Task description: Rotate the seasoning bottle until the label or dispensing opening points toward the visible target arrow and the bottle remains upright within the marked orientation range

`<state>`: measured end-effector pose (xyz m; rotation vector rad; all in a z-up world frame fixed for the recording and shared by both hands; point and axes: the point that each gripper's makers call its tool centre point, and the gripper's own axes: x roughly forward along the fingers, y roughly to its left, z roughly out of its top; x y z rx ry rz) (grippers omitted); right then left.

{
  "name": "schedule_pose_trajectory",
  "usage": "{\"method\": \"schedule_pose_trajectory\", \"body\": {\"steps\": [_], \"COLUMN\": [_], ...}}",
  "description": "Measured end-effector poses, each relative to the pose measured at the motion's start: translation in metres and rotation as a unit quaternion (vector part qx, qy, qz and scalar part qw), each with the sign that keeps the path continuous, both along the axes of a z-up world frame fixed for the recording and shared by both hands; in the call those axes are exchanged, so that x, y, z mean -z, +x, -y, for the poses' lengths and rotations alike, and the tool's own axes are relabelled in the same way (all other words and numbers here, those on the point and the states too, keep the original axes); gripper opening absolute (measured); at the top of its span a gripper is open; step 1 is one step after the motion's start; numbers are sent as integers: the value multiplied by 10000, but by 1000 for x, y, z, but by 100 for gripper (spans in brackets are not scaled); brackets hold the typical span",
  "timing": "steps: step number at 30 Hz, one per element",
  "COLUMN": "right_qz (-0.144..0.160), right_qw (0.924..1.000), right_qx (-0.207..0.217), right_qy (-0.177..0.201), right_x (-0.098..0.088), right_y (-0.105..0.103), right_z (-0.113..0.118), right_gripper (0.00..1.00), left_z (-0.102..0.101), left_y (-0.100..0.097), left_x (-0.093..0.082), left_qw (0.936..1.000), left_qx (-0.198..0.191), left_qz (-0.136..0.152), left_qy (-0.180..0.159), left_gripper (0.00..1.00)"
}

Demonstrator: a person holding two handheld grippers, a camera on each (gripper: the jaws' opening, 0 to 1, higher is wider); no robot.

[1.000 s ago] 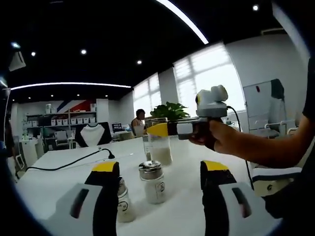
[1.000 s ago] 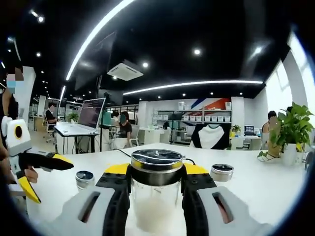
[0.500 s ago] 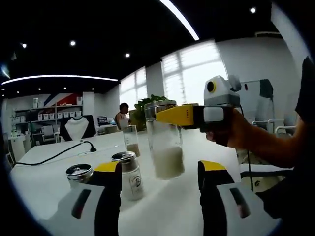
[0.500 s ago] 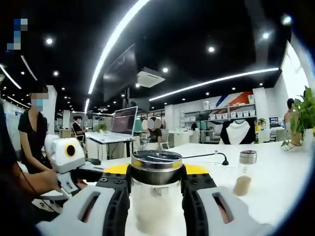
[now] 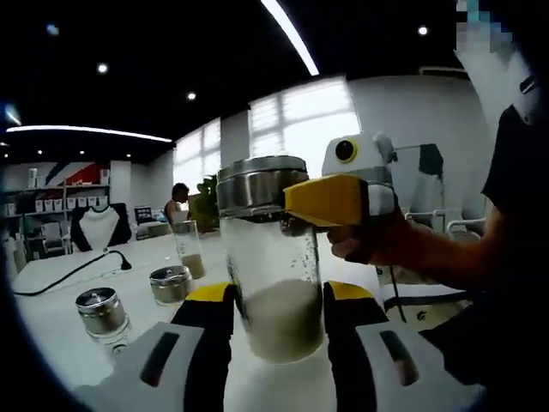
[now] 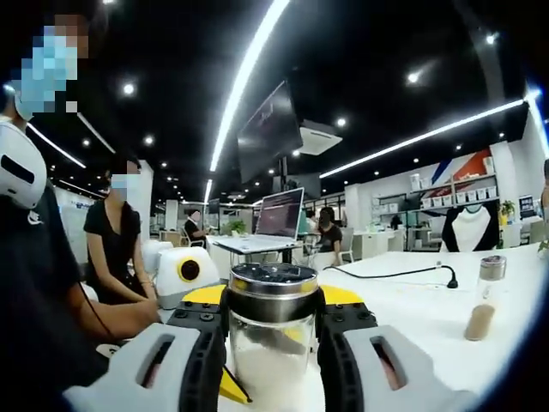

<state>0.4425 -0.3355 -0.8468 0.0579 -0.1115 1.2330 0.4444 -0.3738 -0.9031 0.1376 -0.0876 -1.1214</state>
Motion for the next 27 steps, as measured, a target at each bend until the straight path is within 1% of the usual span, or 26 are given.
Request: {"method": "schedule_pose_trajectory", "body": {"steps": [2, 3, 4, 6, 7, 9, 10, 11, 13, 14, 15, 16, 17, 18, 20, 22, 23, 24, 26, 27], "right_qz": [46, 59, 159, 526, 609, 509, 422, 355, 178, 173, 174, 153, 116, 91, 149, 346, 299, 269, 209, 200], "right_qw": [10000, 9999, 9996, 9971, 9952, 9944, 9941, 9933, 9908, 9895, 9878, 9860, 9833, 9808, 9741, 9677, 9673, 9663, 9661, 9666], "right_qx": [45, 71, 217, 458, 635, 824, 955, 1080, 1340, 1435, 1546, 1657, 1815, 1949, 2247, 2458, 2481, 2519, 2528, 2510], "right_qy": [37, 39, -32, -300, -418, -418, -310, -215, 11, 65, 95, 98, 56, 7, -214, -435, -431, -451, -473, -473], "right_x": [1, 2, 4, 7, 9, 11, 10, 9, 8, 7, 6, 6, 7, 8, 12, 16, 18, 19, 20, 19], "right_y": [3, 4, 7, 12, 15, 20, 24, 28, 33, 35, 36, 38, 40, 42, 44, 45, 45, 45, 46, 46], "right_z": [0, 0, 0, -3, -4, -5, -5, -4, -4, -5, -5, -5, -4, -4, -5, -6, -8, -7, -3, -1], "right_gripper": [38, 38, 38, 38, 38, 38, 37, 37, 37, 38, 38, 38, 38, 38, 39, 39, 39, 39, 39, 38], "left_z": [0, -1, -3, -6, -8, -14, -16, -18, -19, -20, -20, -20, -20, -21, -21, -20, -20, -20, -20, -15], "left_y": [2, 5, 10, 17, 21, 30, 32, 34, 35, 35, 35, 36, 36, 38, 40, 41, 42, 42, 42, 39], "left_x": [2, 3, 5, 8, 9, 9, 8, 7, 5, 4, 3, 2, 2, 2, 5, 8, 9, 10, 10, 8], "left_qw": [9997, 9993, 9986, 9966, 9938, 9872, 9855, 9847, 9853, 9859, 9855, 9845, 9826, 9791, 9758, 9736, 9729, 9728, 9751, 9810], "left_qx": [-101, -240, -441, -748, -996, -1446, -1552, -1635, -1650, -1644, -1679, -1739, -1836, -1978, -2111, -2200, -2220, -2220, -2105, -1822], "left_qz": [-234, -295, -271, -135, -16, 145, 177, 154, 65, -58, -98, -63, 28, 177, 218, 229, 241, 253, 290, 364], "left_qy": [-14, 16, 114, 324, 487, 649, 656, 582, 436, 297, 241, 234, 295, 435, 529, 570, 597, 614, 643, 565], "left_gripper": [44, 44, 43, 43, 43, 42, 42, 42, 42, 42, 42, 42, 42, 42, 42, 42, 42, 42, 42, 43]}}
